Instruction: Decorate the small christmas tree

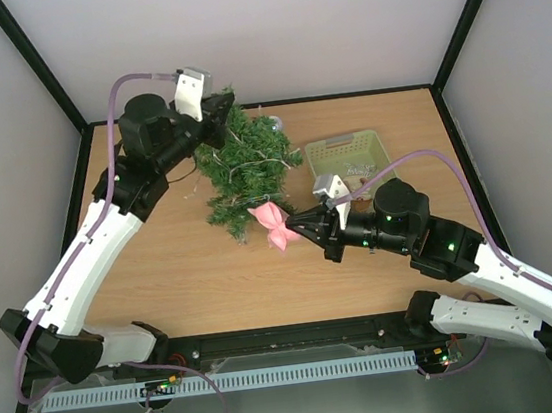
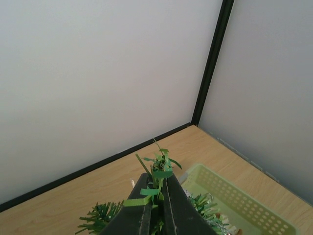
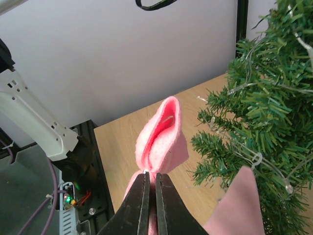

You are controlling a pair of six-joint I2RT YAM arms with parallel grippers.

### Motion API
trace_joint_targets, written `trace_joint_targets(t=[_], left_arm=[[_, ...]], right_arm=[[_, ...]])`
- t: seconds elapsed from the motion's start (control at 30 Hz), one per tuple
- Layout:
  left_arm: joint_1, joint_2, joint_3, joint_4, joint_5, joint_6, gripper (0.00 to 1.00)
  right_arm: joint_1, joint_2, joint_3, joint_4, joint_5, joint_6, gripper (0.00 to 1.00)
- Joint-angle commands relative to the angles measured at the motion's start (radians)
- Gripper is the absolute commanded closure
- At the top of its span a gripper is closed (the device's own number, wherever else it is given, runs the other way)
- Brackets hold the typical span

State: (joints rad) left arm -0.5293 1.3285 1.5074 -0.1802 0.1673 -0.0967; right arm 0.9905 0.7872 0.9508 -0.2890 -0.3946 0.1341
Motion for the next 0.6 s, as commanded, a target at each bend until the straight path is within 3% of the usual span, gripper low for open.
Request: trace_joint_targets(t=[0.0,0.57], left_arm=[[0.002,-0.069,-0.023,0.098,-0.007,-0.015,0.98],[0.002,-0.108,-0.058,0.1,0.04,-0.071,0.75]], right_arm=[[0.006,-0.008,0.025,-0.013,0.037,-0.013,0.98],[0.006,0.0,0.066,-0.047,0.126,-0.037,0.98]])
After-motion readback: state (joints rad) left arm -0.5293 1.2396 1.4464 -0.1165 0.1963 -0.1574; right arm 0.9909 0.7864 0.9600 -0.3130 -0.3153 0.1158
